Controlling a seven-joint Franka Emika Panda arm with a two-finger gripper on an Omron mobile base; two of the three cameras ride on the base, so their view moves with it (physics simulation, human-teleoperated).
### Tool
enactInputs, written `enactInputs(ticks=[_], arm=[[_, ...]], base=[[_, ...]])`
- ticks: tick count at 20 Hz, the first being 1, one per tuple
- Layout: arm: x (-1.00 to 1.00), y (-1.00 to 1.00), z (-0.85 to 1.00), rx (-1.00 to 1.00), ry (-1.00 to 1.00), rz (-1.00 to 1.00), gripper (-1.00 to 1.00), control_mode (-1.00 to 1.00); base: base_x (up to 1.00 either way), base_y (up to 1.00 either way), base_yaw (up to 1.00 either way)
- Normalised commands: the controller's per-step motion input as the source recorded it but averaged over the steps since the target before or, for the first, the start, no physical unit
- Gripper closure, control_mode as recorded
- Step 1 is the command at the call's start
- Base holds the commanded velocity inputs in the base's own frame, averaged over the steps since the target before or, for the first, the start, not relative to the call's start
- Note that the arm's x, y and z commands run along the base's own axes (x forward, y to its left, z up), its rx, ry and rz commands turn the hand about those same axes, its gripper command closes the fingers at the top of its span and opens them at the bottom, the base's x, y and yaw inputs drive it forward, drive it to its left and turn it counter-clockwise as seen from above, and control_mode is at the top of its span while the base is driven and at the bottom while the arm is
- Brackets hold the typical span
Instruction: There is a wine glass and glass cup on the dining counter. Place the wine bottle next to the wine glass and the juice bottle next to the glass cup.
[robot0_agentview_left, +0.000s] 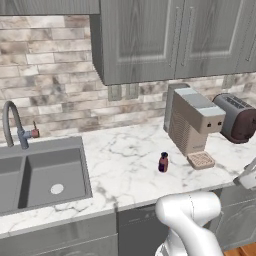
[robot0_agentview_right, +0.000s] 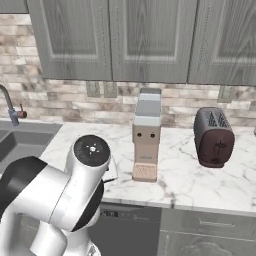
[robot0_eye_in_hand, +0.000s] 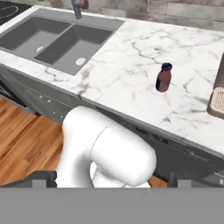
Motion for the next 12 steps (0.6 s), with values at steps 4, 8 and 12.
enactInputs(ticks=[4, 8, 12], arm=[[0.37, -0.01, 0.0, 0.15, -0.02, 0.05, -1.0, -1.0], [0.43, 0.0, 0.0, 0.15, -0.01, 0.02, -1.0, -1.0], [0.31, 0.08, -0.05, 0.11, -0.1, 0.0, -1.0, -1.0]], base=[[0.0, 0.0, 0.0], [0.0, 0.0, 0.0], [0.0, 0.0, 0.0]])
